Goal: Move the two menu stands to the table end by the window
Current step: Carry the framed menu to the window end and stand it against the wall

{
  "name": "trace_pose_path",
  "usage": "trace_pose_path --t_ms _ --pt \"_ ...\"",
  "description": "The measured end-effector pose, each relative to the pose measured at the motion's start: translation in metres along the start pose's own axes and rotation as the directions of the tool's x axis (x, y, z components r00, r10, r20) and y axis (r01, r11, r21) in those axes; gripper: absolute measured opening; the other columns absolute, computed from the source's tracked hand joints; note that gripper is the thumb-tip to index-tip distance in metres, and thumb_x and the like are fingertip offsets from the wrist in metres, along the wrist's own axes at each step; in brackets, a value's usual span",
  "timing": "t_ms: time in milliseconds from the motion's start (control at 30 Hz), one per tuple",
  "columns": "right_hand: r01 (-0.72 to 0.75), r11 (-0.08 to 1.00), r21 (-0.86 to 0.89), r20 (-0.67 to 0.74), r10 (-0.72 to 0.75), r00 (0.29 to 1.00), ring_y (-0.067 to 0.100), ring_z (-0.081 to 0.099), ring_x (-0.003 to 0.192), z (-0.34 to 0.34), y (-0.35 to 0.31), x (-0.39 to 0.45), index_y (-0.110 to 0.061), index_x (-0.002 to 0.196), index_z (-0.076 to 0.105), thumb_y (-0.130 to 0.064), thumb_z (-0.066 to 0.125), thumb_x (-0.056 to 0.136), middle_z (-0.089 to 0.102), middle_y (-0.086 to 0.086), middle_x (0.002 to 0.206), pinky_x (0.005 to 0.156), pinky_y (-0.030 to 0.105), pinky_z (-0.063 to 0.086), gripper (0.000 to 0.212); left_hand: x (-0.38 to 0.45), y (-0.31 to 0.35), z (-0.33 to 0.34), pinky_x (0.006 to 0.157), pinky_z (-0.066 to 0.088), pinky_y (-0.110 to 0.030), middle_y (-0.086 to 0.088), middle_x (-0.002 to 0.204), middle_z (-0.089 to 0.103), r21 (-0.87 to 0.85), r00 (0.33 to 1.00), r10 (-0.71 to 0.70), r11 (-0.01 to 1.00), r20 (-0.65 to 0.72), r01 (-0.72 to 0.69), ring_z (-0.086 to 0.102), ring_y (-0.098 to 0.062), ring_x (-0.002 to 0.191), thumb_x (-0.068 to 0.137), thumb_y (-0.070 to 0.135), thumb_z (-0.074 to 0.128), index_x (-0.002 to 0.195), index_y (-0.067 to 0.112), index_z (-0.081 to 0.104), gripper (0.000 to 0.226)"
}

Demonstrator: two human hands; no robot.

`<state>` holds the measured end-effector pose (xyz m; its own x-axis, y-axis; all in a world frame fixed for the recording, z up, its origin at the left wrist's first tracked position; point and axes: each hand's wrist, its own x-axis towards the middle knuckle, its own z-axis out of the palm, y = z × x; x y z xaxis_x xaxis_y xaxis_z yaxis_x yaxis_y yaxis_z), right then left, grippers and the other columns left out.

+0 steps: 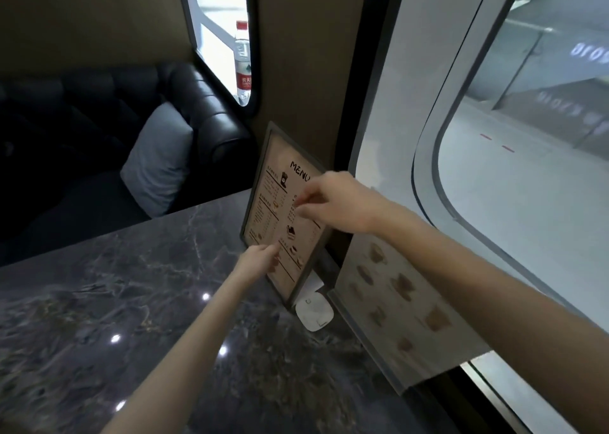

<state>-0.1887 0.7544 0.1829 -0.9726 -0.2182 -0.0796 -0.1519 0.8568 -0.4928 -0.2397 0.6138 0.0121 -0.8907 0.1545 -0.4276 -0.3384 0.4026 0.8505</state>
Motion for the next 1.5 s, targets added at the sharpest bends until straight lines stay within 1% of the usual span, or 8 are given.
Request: trace_pose_path --t_ms 100,267,400,633,1033,1267,1367,1500 --pt "0.059 0.997 -0.052 -0.048 -0.062 0.997 0.012 0.057 0.100 -0.025 0.001 -0.002 -0.011 0.114 0.061 -0.014 0.056 0.088 0.062 0.005 0.118 0.079 0.020 0.046 0.026 -0.009 -0.001 0.005 0.080 0.047 -0.033 -0.011 0.099 0.062 -0.034 0.997 -0.065 0.997 0.052 0.067 0.059 -0.024 0.089 0.096 0.026 0.043 0.118 0.002 0.058 0.036" --pt "0.009 0.993 -0.115 -0.082 -0.019 0.996 0.020 0.054 0.113 -0.040 0.019 0.007 -0.013 0.123 0.050 -0.020 0.059 0.087 0.057 0.007 0.126 0.080 0.022 0.043 0.039 -0.017 -0.017 0.017 0.107 0.033 -0.040 -0.016 0.142 0.046 -0.232 0.983 -0.163 0.956 0.089 0.180 0.043 -0.033 0.130 0.100 0.029 0.033 0.136 0.003 0.043 0.045" --pt "-0.134 0.991 -0.013 -0.063 0.133 0.989 0.023 0.055 0.113 -0.031 0.035 0.016 -0.008 0.133 0.037 -0.028 0.056 0.089 0.055 0.012 0.131 0.081 0.024 0.044 0.052 -0.009 -0.035 0.031 0.099 0.043 -0.037 -0.007 0.129 0.056 -0.434 0.977 -0.190 0.875 0.101 0.215 0.055 -0.022 0.106 0.098 0.034 0.035 0.123 0.015 0.051 0.035" --pt "-0.210 0.949 0.237 0.124 0.185 0.975 0.020 0.066 0.092 -0.029 0.050 0.030 -0.005 0.106 0.056 -0.023 0.054 0.090 0.067 0.010 0.109 0.073 0.030 0.059 0.024 -0.003 -0.040 0.052 0.064 0.053 -0.024 -0.001 0.095 0.063 -0.734 0.988 -0.132 0.663 0.081 0.149 0.058 -0.012 0.085 0.100 0.025 0.028 0.112 0.013 0.056 0.032" --pt "-0.255 0.887 0.384 0.155 0.210 0.965 0.012 0.068 0.066 -0.031 0.061 0.046 -0.013 0.074 0.059 -0.015 0.060 0.087 0.067 0.001 0.079 0.052 0.022 0.059 0.013 -0.001 -0.053 0.076 0.056 0.054 -0.013 0.013 0.073 0.076 -0.693 0.991 -0.092 0.721 -0.093 0.002 0.071 -0.003 0.071 0.101 0.013 0.024 0.097 0.018 0.059 0.036" --pt "-0.229 0.886 0.403 0.110 0.201 0.973 0.014 0.069 0.071 -0.027 0.070 0.044 -0.005 0.088 0.062 -0.014 0.057 0.088 0.070 0.010 0.094 0.053 0.021 0.059 0.010 0.007 -0.065 0.081 0.062 0.054 -0.015 -0.006 0.106 0.062 -0.714 0.984 -0.159 0.699 -0.081 0.054 0.060 -0.016 0.093 0.098 0.015 0.030 0.115 0.003 0.056 0.033" --pt "-0.219 0.890 0.399 0.093 0.199 0.976 0.013 0.067 0.070 -0.031 0.075 0.046 -0.004 0.088 0.063 -0.015 0.056 0.088 0.069 0.009 0.095 0.053 0.020 0.059 0.013 0.008 -0.054 0.085 0.092 0.047 -0.032 -0.012 0.128 0.055 -0.725 0.983 -0.171 0.685 -0.059 0.076 0.054 -0.029 0.115 0.097 0.017 0.035 0.133 -0.003 0.043 0.043" --pt "-0.221 0.910 0.350 0.064 0.212 0.975 0.019 0.069 0.084 -0.036 0.080 0.050 -0.005 0.088 0.064 -0.018 0.056 0.088 0.070 0.010 0.099 0.069 0.029 0.060 0.015 0.009 -0.047 0.089 0.083 0.045 -0.028 -0.015 0.118 0.060 -0.709 0.978 -0.195 0.699 -0.070 0.088 0.058 -0.021 0.097 0.101 0.017 0.027 0.128 -0.005 0.048 0.041"
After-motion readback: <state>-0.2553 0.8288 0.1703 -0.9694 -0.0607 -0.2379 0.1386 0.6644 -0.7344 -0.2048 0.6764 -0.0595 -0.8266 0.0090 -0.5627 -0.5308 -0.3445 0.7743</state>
